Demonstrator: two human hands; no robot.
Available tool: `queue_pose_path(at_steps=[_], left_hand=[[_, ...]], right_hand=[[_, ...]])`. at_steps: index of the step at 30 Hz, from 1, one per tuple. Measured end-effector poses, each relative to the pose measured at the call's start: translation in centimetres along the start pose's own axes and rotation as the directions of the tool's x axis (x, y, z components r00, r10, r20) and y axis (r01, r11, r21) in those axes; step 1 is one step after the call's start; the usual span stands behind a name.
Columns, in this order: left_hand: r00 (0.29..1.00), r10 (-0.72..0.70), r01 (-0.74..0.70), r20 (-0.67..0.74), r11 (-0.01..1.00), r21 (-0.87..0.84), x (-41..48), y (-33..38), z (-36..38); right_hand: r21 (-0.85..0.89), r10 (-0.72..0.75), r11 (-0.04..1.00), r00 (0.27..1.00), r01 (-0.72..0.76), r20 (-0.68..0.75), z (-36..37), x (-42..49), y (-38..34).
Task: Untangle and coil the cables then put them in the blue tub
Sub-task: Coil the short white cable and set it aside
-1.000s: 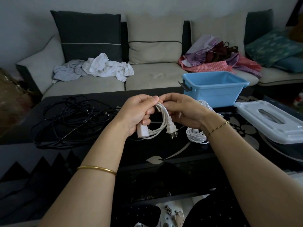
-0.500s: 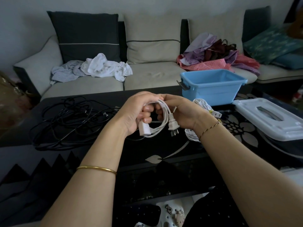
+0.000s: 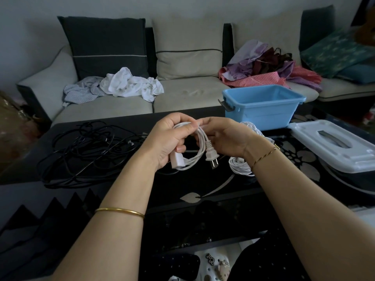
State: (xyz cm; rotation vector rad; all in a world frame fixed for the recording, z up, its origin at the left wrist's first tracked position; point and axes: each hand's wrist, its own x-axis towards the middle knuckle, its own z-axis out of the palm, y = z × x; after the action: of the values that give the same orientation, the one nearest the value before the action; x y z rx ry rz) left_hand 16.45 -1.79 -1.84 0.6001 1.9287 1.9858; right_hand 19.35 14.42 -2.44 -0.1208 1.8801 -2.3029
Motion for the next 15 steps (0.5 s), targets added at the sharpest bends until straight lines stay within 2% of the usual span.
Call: queue_pose_path(at_steps=[8,15], left_hand=[[0.999,-0.034,0.036,-0.033,0.996,0.080,0.1,-0.3,0.1],[0.993,-0.058,0.065,-0.104,0.996,0.067,0.1,0.1,0.2]], right_hand=[[-0.186,-0.072,0.982,0.945,0.012,-0.319,0.6,-0.1,-0.5],[-0.372,-0.315,0.916,0.845,0.151,-0.433,1.5,-0.2,-0.8]])
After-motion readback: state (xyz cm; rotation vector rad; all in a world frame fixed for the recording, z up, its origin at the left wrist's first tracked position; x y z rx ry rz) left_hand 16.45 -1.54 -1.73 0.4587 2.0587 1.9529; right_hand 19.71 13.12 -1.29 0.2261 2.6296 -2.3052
